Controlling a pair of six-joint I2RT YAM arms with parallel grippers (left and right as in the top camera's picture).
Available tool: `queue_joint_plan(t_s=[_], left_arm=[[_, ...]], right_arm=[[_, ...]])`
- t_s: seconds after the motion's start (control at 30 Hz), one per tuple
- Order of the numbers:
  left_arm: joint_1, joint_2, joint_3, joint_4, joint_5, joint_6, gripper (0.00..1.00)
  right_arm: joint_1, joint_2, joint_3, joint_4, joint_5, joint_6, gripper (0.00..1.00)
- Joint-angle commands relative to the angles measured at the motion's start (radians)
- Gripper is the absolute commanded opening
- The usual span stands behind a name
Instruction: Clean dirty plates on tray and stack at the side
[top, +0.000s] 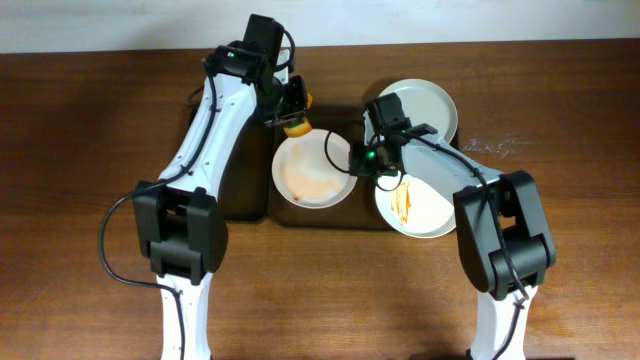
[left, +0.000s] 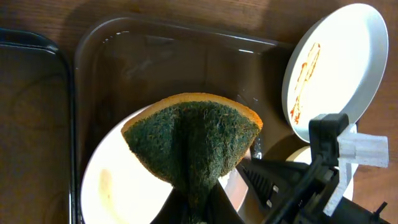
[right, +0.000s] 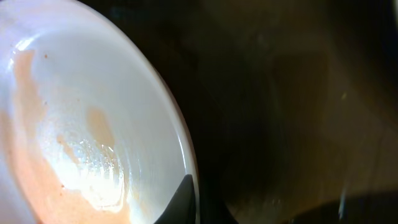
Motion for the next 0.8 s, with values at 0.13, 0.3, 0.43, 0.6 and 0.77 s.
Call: queue_joint_plan(t_s=[0.13, 0.3, 0.43, 0.6, 0.77], left_arm=[[0.114, -0.026, 0.018, 0.006, 0.018, 0.016, 0.00], [0.174, -0.026, 0.018, 0.019, 0.018, 0.016, 0.00], [0.177, -0.026, 0.018, 0.041, 0.013, 0.016, 0.00], [0.177, -0.026, 0.018, 0.047, 0.013, 0.016, 0.00], [0.177, -0.026, 0.018, 0.054, 0.014, 0.016, 0.00]], right_arm=[[-0.036, -0.192, 0.106, -0.231, 0.047, -0.052, 0.04], [-0.034, -0.334, 0.106, -0.290, 0.303, -0.065, 0.04], [0.016, -0.360, 0.106, -0.297, 0.583, -0.079, 0.04], [0.167, -0.360, 0.106, -0.294, 0.927, -0.089, 0.04], [0.285, -0.359, 0.106, -0.288, 1.170, -0.088, 0.04]])
